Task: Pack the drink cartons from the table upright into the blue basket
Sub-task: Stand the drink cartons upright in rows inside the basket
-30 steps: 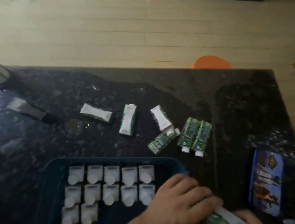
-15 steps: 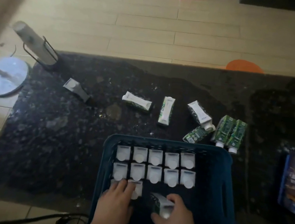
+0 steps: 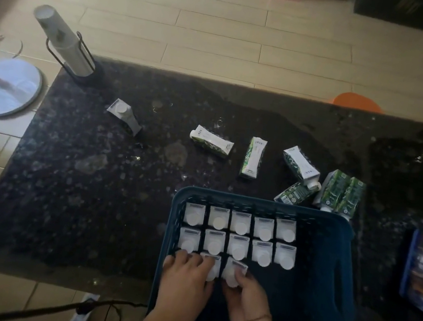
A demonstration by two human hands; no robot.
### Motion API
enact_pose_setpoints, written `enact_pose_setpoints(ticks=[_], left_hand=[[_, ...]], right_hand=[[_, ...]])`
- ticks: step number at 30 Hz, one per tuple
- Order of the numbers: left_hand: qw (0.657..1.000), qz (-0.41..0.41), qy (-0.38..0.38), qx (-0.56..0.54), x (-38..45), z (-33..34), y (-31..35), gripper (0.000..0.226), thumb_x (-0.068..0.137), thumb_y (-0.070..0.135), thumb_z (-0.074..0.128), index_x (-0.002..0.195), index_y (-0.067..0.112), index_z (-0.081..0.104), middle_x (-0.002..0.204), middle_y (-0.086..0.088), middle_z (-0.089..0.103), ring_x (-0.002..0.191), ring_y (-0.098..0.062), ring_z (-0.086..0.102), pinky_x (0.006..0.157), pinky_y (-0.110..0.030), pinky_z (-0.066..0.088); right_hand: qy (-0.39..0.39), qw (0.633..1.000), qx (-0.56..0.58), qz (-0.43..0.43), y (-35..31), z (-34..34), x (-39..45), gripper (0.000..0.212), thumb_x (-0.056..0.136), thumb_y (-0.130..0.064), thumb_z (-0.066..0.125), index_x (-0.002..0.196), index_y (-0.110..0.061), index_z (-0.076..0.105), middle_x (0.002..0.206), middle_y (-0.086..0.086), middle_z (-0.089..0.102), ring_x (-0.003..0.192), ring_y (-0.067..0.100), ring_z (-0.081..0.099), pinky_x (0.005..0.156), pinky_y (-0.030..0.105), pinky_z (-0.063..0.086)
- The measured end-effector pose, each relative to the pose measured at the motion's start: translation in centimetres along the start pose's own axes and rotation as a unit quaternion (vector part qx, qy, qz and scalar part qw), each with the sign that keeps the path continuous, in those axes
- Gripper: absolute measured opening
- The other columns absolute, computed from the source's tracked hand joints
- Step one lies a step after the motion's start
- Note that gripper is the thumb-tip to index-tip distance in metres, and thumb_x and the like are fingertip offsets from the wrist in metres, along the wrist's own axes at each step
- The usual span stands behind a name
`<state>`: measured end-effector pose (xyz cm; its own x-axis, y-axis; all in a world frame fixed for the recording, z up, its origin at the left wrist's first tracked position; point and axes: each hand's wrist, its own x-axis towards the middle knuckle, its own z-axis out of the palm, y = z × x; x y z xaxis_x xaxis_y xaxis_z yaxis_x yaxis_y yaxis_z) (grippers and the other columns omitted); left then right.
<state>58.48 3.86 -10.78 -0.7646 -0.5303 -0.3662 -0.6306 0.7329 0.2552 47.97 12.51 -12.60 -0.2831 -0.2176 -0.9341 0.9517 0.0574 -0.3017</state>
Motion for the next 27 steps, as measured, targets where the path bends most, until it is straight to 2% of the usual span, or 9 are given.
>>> enact_pose_setpoints(ticks=[3,8,13,16,19,21,23,25,27], left_hand=[[1.0,0.002,0.003,0.003,0.0,0.2,0.0,0.044,0.053,0.038,0.083,0.094,0.033,0.066,0.081,0.009,0.07,0.077,-0.022,0.064,0.06,-0.037,0.048],[1.0,-0.005,-0.001,0.013,0.0,0.4,0.3,0.042,0.057,0.034,0.08,0.096,0.029,0.066,0.086,0.006,0.07,0.079,-0.026,0.064,0.063,-0.04,0.048],[0.996,0.06,0.064,0.016,0.4,0.7,-0.1,0.031,0.058,0.026,0.081,0.085,0.026,0.065,0.077,0.008,0.067,0.07,-0.021,0.06,0.061,-0.036,0.045],[0.995,0.066,0.062,0.039,0.7,0.6,0.4,0.031,0.057,0.024,0.081,0.084,0.025,0.065,0.075,0.006,0.066,0.068,-0.023,0.06,0.059,-0.038,0.045],[0.997,0.044,0.046,0.041,1.0,0.3,0.9,0.032,0.055,0.026,0.08,0.084,0.025,0.065,0.074,0.006,0.066,0.068,-0.024,0.061,0.059,-0.039,0.046],[0.998,0.033,0.032,0.033,0.9,-0.1,0.8,0.034,0.056,0.033,0.08,0.087,0.027,0.067,0.079,0.007,0.067,0.072,-0.023,0.063,0.062,-0.04,0.047],[0.999,0.024,0.02,0.028,0.6,-0.8,0.9,0.038,0.057,0.045,0.077,0.089,0.029,0.067,0.085,0.009,0.065,0.078,-0.021,0.062,0.064,-0.038,0.048],[0.999,0.021,0.034,-0.003,0.5,-1.7,1.8,0.035,0.06,0.051,0.071,0.088,0.031,0.064,0.086,0.011,0.061,0.08,-0.019,0.058,0.065,-0.034,0.047],[0.995,0.048,0.071,-0.056,1.2,-2.6,3.7,0.026,0.068,0.048,0.067,0.088,0.033,0.061,0.087,0.013,0.056,0.08,-0.017,0.055,0.066,-0.03,0.044]], right_hand=[[0.005,0.998,-0.063,-0.01,-1.0,0.3,0.1,0.018,0.093,0.002,0.049,0.104,0.005,0.062,0.093,0.022,0.068,0.082,0.031,0.064,0.064,0.035,0.055],[-0.007,0.976,-0.215,-0.017,-1.6,-0.1,0.1,0.017,0.093,-0.006,0.055,0.103,0.003,0.065,0.099,0.02,0.071,0.091,0.029,0.067,0.074,0.034,0.056],[-0.019,0.964,-0.267,-0.013,-2.8,0.6,0.5,0.014,0.093,-0.004,0.055,0.1,0.005,0.062,0.099,0.02,0.068,0.093,0.034,0.067,0.082,0.044,0.058],[-0.017,0.968,-0.249,-0.005,-3.1,0.3,0.5,0.014,0.092,-0.003,0.056,0.102,0.005,0.063,0.1,0.022,0.068,0.088,0.033,0.066,0.088,0.05,0.054],[-0.021,0.99,-0.14,0.02,-2.7,-0.3,0.2,0.019,0.088,0.001,0.06,0.107,0.004,0.062,0.104,0.025,0.068,0.09,0.034,0.065,0.084,0.047,0.054],[-0.044,0.991,-0.122,0.035,-2.7,-0.7,-0.6,0.026,0.085,-0.002,0.066,0.11,0.002,0.062,0.106,0.023,0.069,0.095,0.034,0.065,0.083,0.044,0.055],[-0.057,0.98,-0.186,0.043,-3.2,-1.1,-2.4,0.023,0.083,-0.007,0.07,0.104,-0.001,0.063,0.098,0.018,0.072,0.089,0.031,0.066,0.086,0.043,0.053],[-0.042,0.954,-0.297,0.021,-4.5,-2.1,-4.5,0.02,0.083,-0.014,0.07,0.1,-0.007,0.061,0.092,0.008,0.068,0.076,0.025,0.065,0.079,0.041,0.054],[-0.051,0.92,-0.388,-0.018,-6.9,-3.5,-6.7,0.034,0.083,-0.022,0.071,0.113,-0.018,0.057,0.099,-0.001,0.065,0.069,0.02,0.068,0.067,0.033,0.056]])
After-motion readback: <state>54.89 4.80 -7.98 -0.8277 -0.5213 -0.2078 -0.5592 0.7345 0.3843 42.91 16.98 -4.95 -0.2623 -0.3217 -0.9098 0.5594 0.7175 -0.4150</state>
